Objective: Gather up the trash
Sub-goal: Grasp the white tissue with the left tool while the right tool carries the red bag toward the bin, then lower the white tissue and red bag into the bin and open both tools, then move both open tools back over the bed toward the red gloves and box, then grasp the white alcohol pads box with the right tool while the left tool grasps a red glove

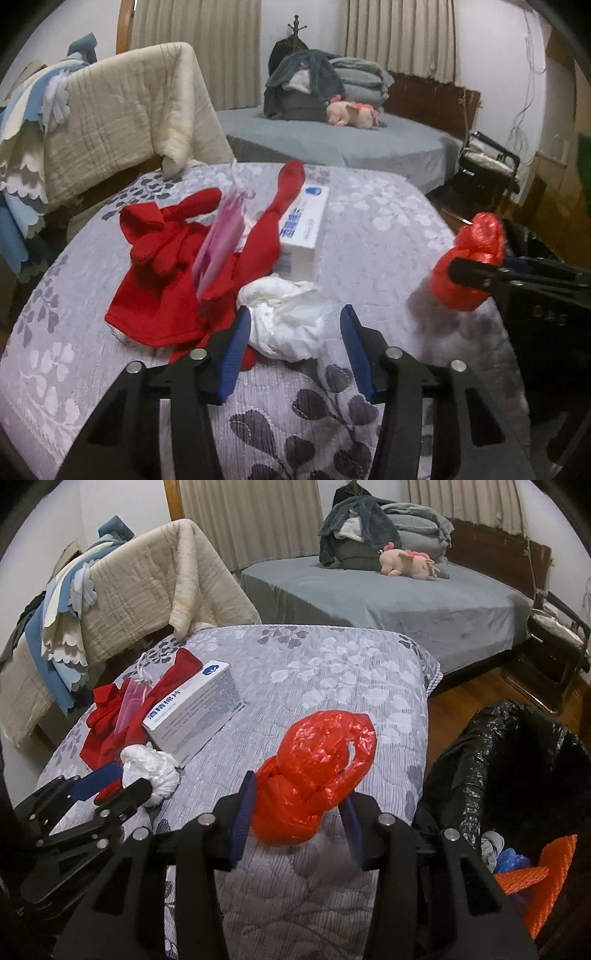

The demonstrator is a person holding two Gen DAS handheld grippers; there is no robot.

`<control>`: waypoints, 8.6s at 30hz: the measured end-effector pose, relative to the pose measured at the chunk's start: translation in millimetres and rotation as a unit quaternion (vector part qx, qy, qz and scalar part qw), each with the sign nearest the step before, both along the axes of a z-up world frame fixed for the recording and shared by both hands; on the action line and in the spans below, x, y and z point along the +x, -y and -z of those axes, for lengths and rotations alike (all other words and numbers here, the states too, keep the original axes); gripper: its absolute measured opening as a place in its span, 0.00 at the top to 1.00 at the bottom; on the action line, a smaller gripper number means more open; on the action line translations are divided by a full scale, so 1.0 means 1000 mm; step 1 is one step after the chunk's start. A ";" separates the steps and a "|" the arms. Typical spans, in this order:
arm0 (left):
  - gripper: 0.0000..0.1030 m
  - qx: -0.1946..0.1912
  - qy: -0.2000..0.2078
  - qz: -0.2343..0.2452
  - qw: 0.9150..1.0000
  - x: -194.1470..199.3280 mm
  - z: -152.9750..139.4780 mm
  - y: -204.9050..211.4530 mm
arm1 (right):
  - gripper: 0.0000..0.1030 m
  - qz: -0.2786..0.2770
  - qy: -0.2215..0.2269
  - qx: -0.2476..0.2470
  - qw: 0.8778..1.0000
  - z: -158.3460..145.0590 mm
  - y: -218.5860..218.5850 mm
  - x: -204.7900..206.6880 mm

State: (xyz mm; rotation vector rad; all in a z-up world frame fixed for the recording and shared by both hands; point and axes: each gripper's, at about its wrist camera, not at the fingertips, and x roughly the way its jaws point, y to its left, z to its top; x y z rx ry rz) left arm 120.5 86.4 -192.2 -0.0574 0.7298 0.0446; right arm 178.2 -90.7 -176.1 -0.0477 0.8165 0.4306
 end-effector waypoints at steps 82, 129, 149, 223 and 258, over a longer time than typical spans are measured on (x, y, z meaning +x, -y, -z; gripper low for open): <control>0.74 -0.044 0.061 0.198 0.977 0.000 -0.086 0.167 | 0.59 0.177 0.075 0.007 0.981 -0.072 0.191 -0.076; 0.08 -0.057 0.059 0.193 0.978 -0.003 -0.084 0.153 | 0.08 0.227 0.067 -0.007 0.971 -0.062 0.215 -0.083; 0.08 -0.001 0.085 0.018 0.996 -0.024 -0.080 -0.007 | 0.08 0.101 0.080 -0.001 0.992 -0.061 0.070 -0.035; 0.09 -0.013 0.051 -0.080 0.995 -0.006 -0.028 -0.118 | 0.52 -0.027 -0.009 -0.033 0.999 0.010 -0.100 0.042; 0.47 -0.064 0.006 -0.053 0.997 0.054 -0.008 -0.125 | 0.72 -0.015 -0.002 -0.022 1.000 -0.003 -0.072 0.038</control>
